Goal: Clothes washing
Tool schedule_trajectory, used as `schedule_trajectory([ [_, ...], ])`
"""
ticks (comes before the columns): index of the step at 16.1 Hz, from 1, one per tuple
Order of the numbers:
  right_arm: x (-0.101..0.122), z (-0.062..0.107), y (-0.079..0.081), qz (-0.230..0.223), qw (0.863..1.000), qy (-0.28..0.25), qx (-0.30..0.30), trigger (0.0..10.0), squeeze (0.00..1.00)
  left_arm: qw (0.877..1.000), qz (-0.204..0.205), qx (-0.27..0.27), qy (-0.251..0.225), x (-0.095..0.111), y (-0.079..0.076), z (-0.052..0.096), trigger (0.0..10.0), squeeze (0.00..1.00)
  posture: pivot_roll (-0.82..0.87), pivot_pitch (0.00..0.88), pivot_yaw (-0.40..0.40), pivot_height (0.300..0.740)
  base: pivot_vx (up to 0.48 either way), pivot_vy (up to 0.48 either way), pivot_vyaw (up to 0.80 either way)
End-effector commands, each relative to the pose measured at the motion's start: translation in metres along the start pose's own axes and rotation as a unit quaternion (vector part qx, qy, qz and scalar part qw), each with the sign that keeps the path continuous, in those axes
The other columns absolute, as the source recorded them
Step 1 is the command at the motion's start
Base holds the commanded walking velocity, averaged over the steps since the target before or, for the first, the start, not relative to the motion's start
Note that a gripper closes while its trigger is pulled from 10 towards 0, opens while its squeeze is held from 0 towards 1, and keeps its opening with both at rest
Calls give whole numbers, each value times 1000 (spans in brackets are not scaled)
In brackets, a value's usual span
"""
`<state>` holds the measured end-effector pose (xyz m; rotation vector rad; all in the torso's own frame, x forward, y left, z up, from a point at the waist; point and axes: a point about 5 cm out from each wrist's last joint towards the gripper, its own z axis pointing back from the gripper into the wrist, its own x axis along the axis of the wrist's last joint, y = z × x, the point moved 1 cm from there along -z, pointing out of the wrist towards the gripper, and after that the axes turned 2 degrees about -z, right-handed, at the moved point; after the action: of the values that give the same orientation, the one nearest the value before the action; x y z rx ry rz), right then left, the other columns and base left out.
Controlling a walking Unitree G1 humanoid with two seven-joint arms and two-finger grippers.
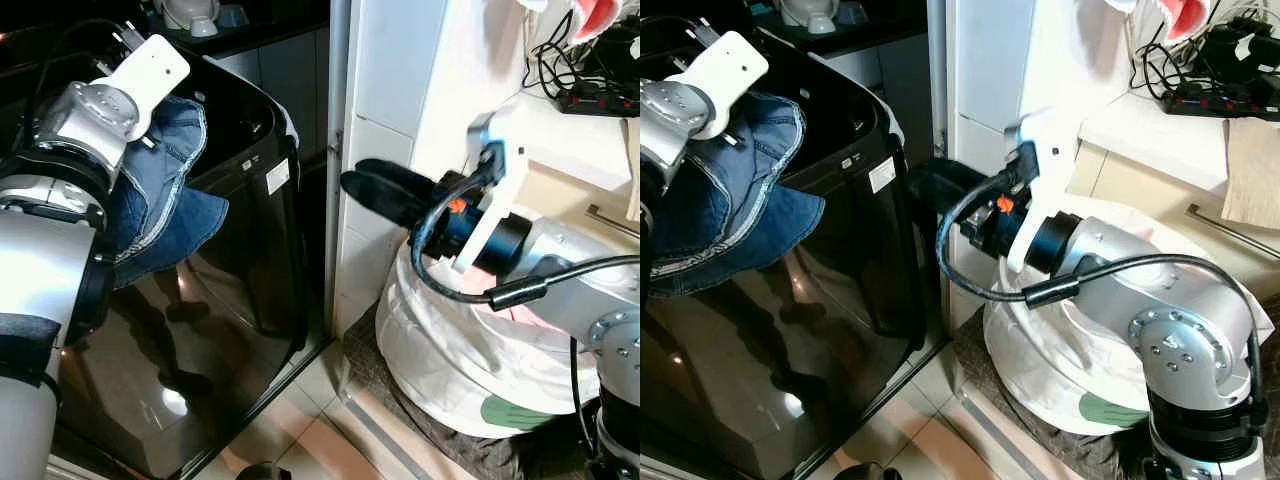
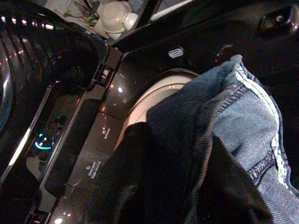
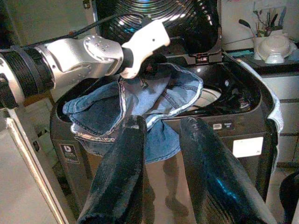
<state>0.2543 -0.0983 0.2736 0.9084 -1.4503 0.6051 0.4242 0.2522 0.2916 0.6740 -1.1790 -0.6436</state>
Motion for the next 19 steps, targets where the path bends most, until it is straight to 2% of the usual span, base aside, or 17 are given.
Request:
schedule_trajectory([
  [1, -1, 0, 1, 4, 1000, 3, 0, 10000, 0, 1000, 10, 14, -3, 1, 9, 3, 10000, 1000, -66, 0, 60, 740, 0, 0, 0],
  [4, -5, 0, 1, 2, 1000, 7, -2, 10000, 0, 1000, 15, -4, 4, -1, 7, 3, 10000, 1000, -63, 0, 61, 740, 0, 0, 0],
  [6, -7, 0, 0, -2, 1000, 11, -5, 10000, 0, 997, 25, -75, 17, -4, -4, 2, 10000, 1000, -57, 0, 62, 740, 0, 0, 0],
  [8, -8, 0, -1, -3, 1000, 12, -8, 10000, 0, 994, 6, -108, 32, -7, -7, 3, 10000, 1000, -56, 0, 63, 740, 0, 0, 0],
  [10, -8, 0, -1, -5, 1000, 10, -9, 10000, 0, 994, 2, -105, 24, -3, -3, 5, 10000, 1000, -56, 0, 66, 740, 0, 0, 0],
  [11, -7, 1, -2, -5, 1000, 9, -11, 10000, 0, 996, -9, -87, 10, 4, 8, 7, 10000, 0, -57, 0, 71, 740, 0, 0, 0],
  [12, -7, 2, -3, -4, 1000, 8, -13, 10000, 0, 997, -3, -75, -4, 9, 14, 9, 10000, 0, -57, 0, 71, 740, 0, 0, 0],
  [14, -7, 3, -4, -4, 1000, 5, -19, 10000, 0, 994, 66, -7, -81, 33, 43, 18, 10000, 0, -55, 0, 75, 740, 0, 0, 0],
  [15, -7, 4, -4, -3, 1000, 6, -20, 10000, 0, 988, 101, -2, -113, 42, 55, 25, 10000, 0, -56, 0, 77, 740, 0, 0, 0],
  [16, -8, 4, -4, -3, 1000, 7, -20, 10000, 0, 985, 107, -54, -126, 44, 52, 27, 10000, 0, -51, 0, 78, 740, 0, 0, 0],
  [17, -9, 5, -5, -3, 1000, 8, -21, 10000, 0, 981, 79, -122, -125, 41, 45, 29, 10000, 0, -49, 0, 80, 740, 0, 0, 0],
  [18, -10, 4, -4, -3, 1000, 8, -22, 10000, 0, 980, 67, -143, -124, 39, 43, 30, 10000, 0, -48, 0, 86, 740, 0, 0, 0],
  [19, -11, 4, -4, -2, 1000, 8, -23, 10000, 0, 975, 78, -152, -141, 41, 43, 30, 10000, 0, -51, 0, 93, 740, 0, 0, 0],
])
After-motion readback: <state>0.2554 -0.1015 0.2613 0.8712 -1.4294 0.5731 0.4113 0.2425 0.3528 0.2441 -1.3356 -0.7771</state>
